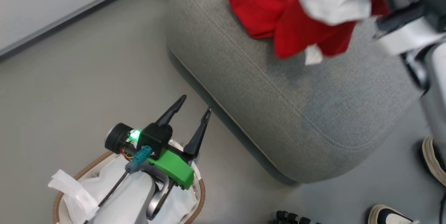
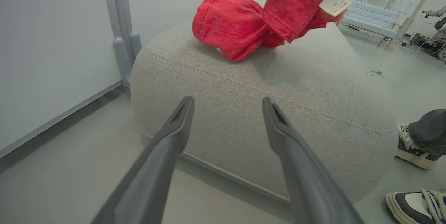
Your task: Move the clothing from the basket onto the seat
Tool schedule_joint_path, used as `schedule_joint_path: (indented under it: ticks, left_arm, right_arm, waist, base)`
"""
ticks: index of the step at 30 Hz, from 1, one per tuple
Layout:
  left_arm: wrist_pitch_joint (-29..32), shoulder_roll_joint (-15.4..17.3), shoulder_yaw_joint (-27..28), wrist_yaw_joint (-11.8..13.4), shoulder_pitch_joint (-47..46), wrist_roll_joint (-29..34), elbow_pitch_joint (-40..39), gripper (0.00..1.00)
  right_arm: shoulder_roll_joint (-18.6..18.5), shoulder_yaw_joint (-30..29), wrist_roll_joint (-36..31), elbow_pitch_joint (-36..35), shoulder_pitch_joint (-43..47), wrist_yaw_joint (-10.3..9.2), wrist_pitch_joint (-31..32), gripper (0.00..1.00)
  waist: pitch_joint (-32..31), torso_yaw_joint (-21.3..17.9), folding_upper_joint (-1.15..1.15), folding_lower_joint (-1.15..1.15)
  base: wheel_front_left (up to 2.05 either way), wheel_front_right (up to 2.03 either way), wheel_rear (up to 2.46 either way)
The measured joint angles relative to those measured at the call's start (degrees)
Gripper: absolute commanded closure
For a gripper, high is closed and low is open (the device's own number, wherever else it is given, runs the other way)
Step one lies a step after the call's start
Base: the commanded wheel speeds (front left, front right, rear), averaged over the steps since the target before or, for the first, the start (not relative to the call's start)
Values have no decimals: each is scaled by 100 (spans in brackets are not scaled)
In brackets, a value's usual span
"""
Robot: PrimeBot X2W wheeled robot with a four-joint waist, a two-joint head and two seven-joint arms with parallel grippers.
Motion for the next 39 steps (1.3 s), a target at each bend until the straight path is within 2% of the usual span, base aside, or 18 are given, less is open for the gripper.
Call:
schedule_joint_path:
  ticks: [7,13,18,28,33,34,36,37,39]
  left_arm:
    - [0,253,-25,-1,-142,115,-167,0]
    - [51,419,-124,-1,-380,130,-296,0]
    - [116,566,-192,-1,-558,137,-400,0]
    - [179,703,-169,14,-714,138,-505,0]
    - [179,731,-167,30,-735,132,-476,0]
    - [178,731,-168,31,-735,123,-450,0]
    - [169,730,-170,34,-734,97,-401,0]
    - [167,726,-170,41,-733,88,-382,0]
    - [145,704,-169,58,-731,75,-332,0]
  right_arm:
    - [-508,-614,-261,595,-1150,0,0,100]
    - [-547,-1396,-516,1038,-1505,0,0,100]
    - [-285,-2000,-806,1313,-1574,0,0,100]
    - [554,-2136,-1003,2111,-936,0,0,100]
    - [743,-2443,-979,2381,-707,0,0,100]
    - [768,-2488,-980,2427,-643,0,-1,97]
    - [811,-2566,-992,2476,-520,0,-1,47]
    - [826,-2604,-996,2471,-476,0,-1,0]
    - [849,-2662,-996,2431,-367,0,-1,0]
  waist:
    - [557,46,0,0]
    - [1027,238,0,0]
    - [1412,452,0,0]
    - [2017,845,0,1]
    - [2150,979,0,1]
    - [2147,993,0,1]
    - [2110,1004,0,1]
    - [2085,1005,0,0]
    - [1999,1001,0,1]
  base:
    - [0,0,0]
    - [0,0,0]
    - [0,0,0]
    - [0,0,0]
    - [0,0,0]
    - [0,0,0]
    - [0,0,0]
    - [0,0,0]
    - [0,0,0]
